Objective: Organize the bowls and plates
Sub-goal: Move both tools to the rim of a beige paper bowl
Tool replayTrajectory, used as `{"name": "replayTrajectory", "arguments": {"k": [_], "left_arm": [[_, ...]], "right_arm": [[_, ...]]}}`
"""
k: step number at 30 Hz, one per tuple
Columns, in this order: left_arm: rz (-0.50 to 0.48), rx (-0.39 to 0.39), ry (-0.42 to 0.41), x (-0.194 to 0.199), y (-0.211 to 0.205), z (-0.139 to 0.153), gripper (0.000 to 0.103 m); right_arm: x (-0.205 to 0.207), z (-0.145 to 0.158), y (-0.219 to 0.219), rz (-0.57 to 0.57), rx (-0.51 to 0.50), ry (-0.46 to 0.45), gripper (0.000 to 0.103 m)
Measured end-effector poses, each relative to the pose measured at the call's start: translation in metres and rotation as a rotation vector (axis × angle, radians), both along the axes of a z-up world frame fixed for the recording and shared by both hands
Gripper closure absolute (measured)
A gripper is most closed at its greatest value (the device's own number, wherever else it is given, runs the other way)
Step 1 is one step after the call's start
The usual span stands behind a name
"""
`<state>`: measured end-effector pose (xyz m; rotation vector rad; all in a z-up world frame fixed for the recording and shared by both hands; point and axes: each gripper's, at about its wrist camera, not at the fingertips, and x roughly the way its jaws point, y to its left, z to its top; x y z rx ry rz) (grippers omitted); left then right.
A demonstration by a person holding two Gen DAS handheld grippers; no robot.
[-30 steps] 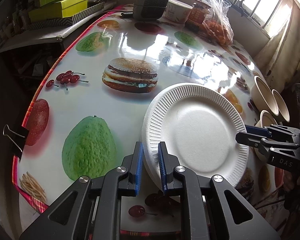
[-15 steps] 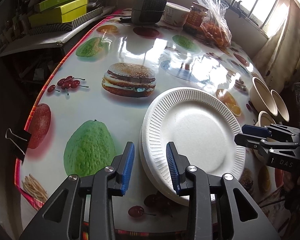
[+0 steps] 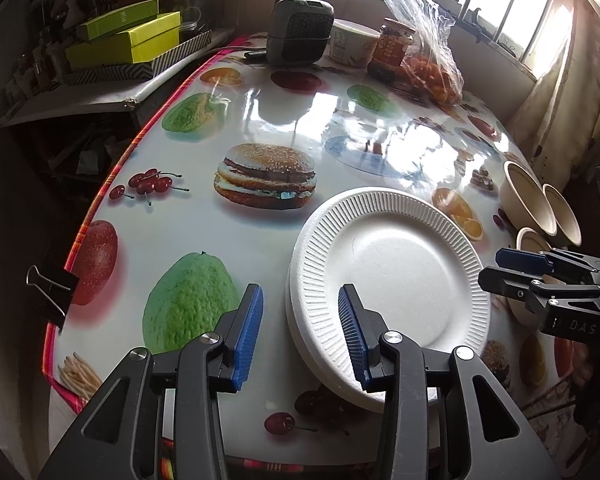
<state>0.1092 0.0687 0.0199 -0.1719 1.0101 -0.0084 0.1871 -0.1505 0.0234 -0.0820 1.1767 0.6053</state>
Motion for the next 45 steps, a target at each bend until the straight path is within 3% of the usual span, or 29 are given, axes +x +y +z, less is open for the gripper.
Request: {"name": "replayTrajectory", "arguments": {"k": [20, 28, 38, 45], "left_arm": [[-0.078, 0.065, -0.170, 0.013, -0.043, 0.043, 0.062], [-0.148, 0.062, -0.202, 0.028, -0.073, 0.053, 0.062], [-0.247, 0.046, -0.224, 0.049, -0.119, 0.063, 0.062], [-0.302, 0.026, -0.229, 0.062, -0.144, 0.065, 0.062]], "right_arm": [[-0.012, 0.027, -0.031, -0.165, 0.048, -0.144, 0.049], [-0.014, 0.041, -0.058, -0.264, 0.052, -0.210, 0.049], [-0.016, 0.052, -0.093, -0.377, -0.018, -0.299, 0.047], [-0.015, 0.055, -0.120, -0.451, -0.015, -0.308, 0.047]]}}
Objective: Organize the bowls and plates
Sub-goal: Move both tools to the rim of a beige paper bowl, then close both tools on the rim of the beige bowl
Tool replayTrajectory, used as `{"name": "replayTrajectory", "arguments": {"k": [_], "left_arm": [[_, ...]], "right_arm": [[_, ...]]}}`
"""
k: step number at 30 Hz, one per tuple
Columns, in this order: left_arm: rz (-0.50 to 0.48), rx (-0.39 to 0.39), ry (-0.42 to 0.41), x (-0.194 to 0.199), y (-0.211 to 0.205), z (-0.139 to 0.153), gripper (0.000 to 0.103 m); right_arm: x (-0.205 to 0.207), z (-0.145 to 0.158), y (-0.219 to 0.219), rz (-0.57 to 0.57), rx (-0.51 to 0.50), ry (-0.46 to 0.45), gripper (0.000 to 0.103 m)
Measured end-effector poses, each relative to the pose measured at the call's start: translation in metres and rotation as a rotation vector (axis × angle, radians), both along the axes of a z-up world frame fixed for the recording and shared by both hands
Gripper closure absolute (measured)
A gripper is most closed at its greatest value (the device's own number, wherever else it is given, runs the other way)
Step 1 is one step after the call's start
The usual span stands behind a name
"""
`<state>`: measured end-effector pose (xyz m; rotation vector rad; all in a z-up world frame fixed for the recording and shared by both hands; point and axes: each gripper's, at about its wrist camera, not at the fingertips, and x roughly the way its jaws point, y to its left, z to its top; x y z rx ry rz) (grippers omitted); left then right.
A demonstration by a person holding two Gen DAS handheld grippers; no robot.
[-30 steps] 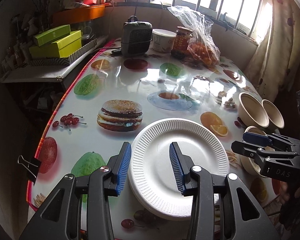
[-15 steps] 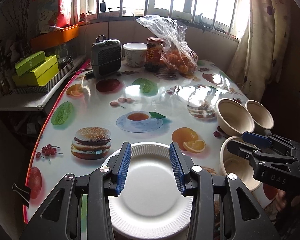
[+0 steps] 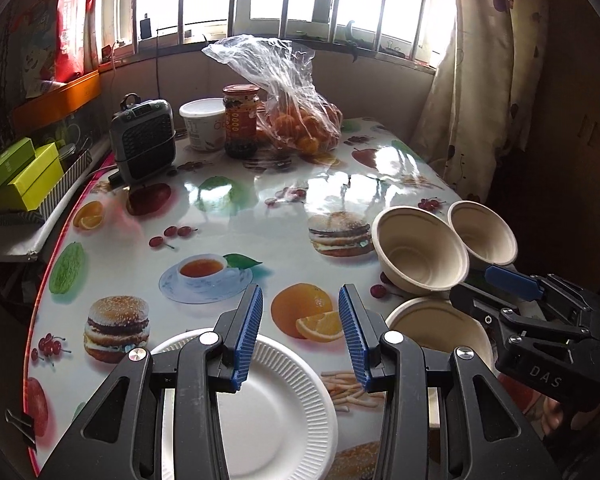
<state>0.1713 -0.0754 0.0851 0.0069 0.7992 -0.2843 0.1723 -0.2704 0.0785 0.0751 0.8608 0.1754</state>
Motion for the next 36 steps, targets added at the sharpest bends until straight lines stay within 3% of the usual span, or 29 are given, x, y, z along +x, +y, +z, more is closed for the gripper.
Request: {"name": "replayTrajectory", "arguments": {"k": [15, 33, 36], "left_arm": [[-0.108, -0.051, 0.042, 0.041, -0.042, -0.001, 0.062], [-0.142, -0.076, 0.151, 0.093, -0.074, -0.031, 0.062], [-0.148, -0.082, 0.173, 0.099, -0.077, -0.036, 0.063]], "right_arm": [[0.014, -0.005, -0.046, -0.129, -0.045, -0.014, 0.046], [0.032, -0.035, -0.076, -0.179, 0.025, 0.018, 0.047], [0.033, -0.037, -0.077, -0.177, 0.046, 0.018, 0.053]]}}
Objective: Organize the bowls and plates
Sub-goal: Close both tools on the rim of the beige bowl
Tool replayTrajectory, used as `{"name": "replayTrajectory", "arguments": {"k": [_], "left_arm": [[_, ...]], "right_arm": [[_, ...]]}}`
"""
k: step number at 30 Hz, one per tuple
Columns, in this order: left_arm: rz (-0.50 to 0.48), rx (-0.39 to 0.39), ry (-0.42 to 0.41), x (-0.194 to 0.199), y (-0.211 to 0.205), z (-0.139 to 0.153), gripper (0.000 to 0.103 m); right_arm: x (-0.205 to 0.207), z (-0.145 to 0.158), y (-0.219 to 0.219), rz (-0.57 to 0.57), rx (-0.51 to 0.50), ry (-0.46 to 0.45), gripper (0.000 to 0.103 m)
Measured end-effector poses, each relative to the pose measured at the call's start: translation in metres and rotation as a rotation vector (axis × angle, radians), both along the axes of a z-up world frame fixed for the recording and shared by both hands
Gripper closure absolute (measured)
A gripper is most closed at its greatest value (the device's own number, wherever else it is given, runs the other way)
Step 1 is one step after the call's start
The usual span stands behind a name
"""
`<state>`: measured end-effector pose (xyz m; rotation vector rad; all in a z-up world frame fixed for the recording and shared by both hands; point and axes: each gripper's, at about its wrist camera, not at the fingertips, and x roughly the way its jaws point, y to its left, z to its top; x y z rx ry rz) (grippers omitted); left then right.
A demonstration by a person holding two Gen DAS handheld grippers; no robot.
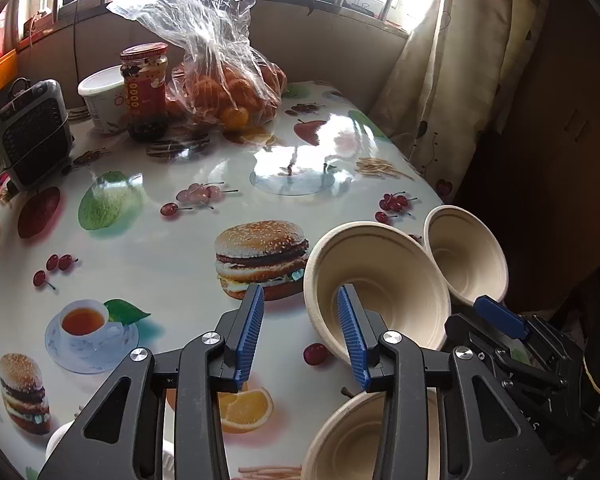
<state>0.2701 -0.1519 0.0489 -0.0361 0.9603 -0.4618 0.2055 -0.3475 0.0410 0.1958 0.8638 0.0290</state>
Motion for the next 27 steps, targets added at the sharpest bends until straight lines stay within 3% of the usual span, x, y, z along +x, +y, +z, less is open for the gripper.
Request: {"name": "replayTrajectory", "arguments": {"k": [5, 17, 19, 27], "left_arm": [[-0.003, -0.001, 0.027, 0.008, -0.004, -0.007, 0.071], [-0.013, 0.008, 0.068, 0.016, -0.011, -0.019, 0.073], [-0.013, 0.004, 0.076, 0.017, -0.011, -0.020, 0.078], [-0.017, -0.001, 0.096, 0.019, -0.013, -0.025, 0.085]], "right_arm": [[0.005, -0.006, -0.001, 0.008, 0.019, 0.009, 0.061], [0.010, -0.010, -0.001, 0.005, 0.041, 0.020, 0.074], [0.011, -0.011, -0.001, 0.002, 0.049, 0.021, 0.077], [0.011, -0.012, -0.003, 0.001, 0.062, 0.021, 0.081]]}}
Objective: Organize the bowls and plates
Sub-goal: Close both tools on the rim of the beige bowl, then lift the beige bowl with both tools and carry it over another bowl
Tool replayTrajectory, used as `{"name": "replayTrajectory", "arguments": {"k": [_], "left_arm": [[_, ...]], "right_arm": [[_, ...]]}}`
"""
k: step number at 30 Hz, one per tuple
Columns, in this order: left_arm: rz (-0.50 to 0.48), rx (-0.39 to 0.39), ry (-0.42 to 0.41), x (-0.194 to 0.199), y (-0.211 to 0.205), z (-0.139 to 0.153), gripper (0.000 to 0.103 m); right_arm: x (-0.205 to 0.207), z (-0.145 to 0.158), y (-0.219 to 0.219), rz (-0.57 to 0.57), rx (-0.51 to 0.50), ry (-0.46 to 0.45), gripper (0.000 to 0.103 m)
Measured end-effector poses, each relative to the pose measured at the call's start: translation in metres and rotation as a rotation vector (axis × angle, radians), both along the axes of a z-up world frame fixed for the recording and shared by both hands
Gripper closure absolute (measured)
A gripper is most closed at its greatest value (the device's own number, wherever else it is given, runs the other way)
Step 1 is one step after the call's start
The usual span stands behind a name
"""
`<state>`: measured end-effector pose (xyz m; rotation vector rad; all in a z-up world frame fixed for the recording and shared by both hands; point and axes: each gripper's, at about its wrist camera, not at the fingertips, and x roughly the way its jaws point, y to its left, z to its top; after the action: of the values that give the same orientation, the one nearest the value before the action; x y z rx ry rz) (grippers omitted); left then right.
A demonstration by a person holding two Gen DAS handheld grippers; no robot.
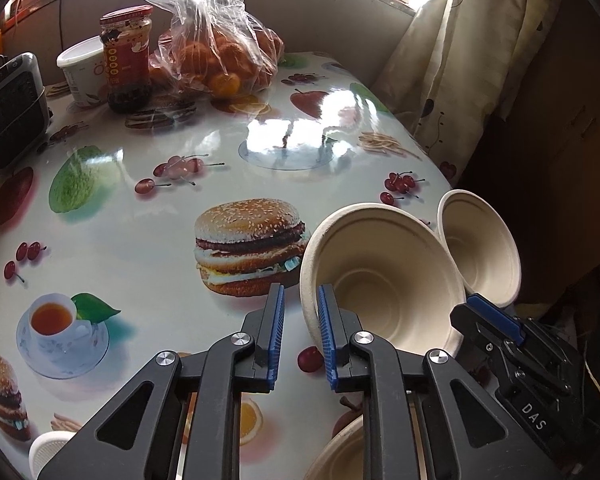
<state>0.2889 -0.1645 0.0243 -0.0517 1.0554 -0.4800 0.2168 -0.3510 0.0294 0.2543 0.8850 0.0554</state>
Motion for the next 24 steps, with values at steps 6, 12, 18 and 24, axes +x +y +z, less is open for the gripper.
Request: {"name": "replayTrajectory", "arguments": {"k": [6, 12, 18, 24], "left_arm": [[-0.008, 0.001, 0.009, 0.0000, -0.0037, -0.0031, 0.092], [-0.008, 0.000, 0.005, 0.0006, -0.0041, -0.0024, 0.093], [-0.007, 0.000, 0.003, 0.0005, -0.0042, -0.0024, 0.093], [-0.007, -0.003, 0.001, 0.0006, -0.0044, -0.0016, 0.093]], "right_arm": [[0.0005, 0.0004, -0.0011, -0.008, 0.001, -0.001, 0.086], [0.0026, -0.0008, -0.0025, -0.013, 0.004, 0.001, 0.087], [0.0028, -0.0009, -0.0032, -0.014, 0.005, -0.001, 0.087], [0.0031, -0.0007, -0.0029, -0.014, 0.007, -0.003, 0.087]]}}
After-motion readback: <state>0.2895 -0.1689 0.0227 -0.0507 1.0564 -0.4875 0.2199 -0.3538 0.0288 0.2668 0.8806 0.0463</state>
